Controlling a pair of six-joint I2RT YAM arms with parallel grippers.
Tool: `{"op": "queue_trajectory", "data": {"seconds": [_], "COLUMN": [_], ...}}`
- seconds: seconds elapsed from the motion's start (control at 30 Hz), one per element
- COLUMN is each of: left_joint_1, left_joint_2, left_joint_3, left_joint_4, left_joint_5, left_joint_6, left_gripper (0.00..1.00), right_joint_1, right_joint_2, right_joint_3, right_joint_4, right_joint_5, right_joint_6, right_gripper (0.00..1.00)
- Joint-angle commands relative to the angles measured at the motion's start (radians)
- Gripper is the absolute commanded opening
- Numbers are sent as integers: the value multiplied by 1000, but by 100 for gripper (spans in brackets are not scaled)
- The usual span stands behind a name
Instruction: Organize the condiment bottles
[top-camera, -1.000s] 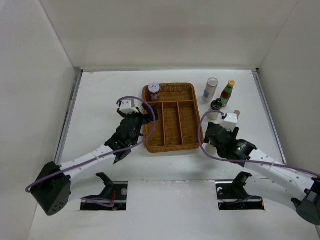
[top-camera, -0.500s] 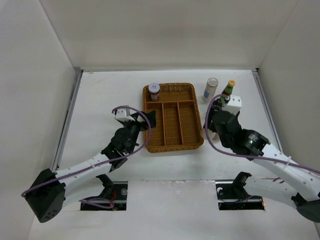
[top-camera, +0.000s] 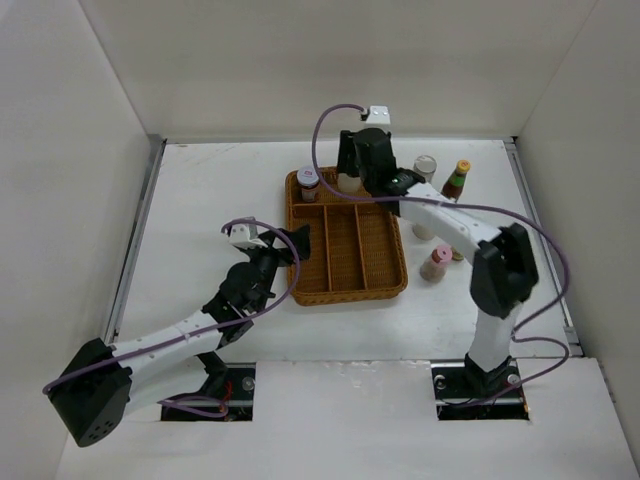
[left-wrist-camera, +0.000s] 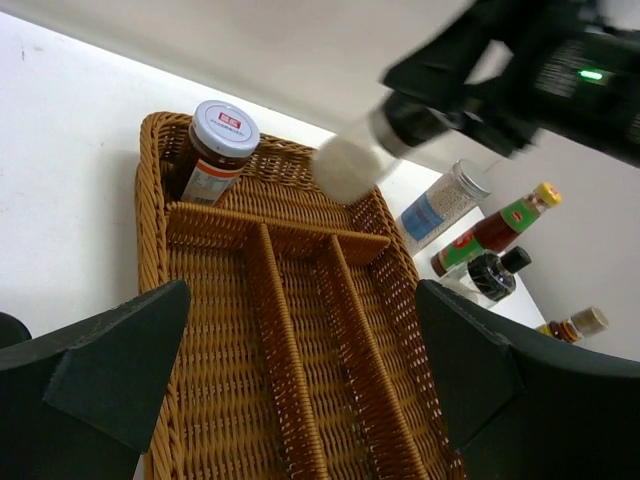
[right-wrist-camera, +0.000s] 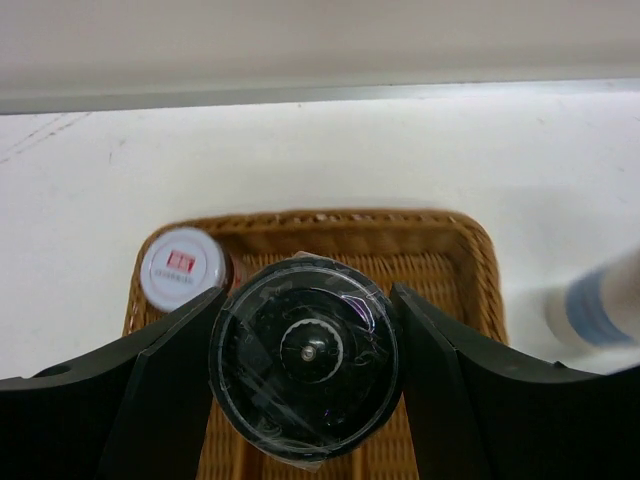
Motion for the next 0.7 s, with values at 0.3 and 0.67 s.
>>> {"op": "queue_trajectory", "data": {"seconds": [0.3, 0.67], "left_joint_1": [-13, -4], "left_joint_2": [-14, -19], "left_joint_3": [-4, -6], "left_joint_4": [64, 59], "left_joint_5": [11, 3], "left_joint_6": [-13, -16], "left_gripper": [99, 99], "right_joint_1": [-39, -28], "right_joint_2": [262, 305], "right_joint_3": [297, 230], "right_joint_4": [120, 66], "right_joint_5": [-82, -82], "right_joint_6": [-8, 18], "right_gripper": [54, 72]}}
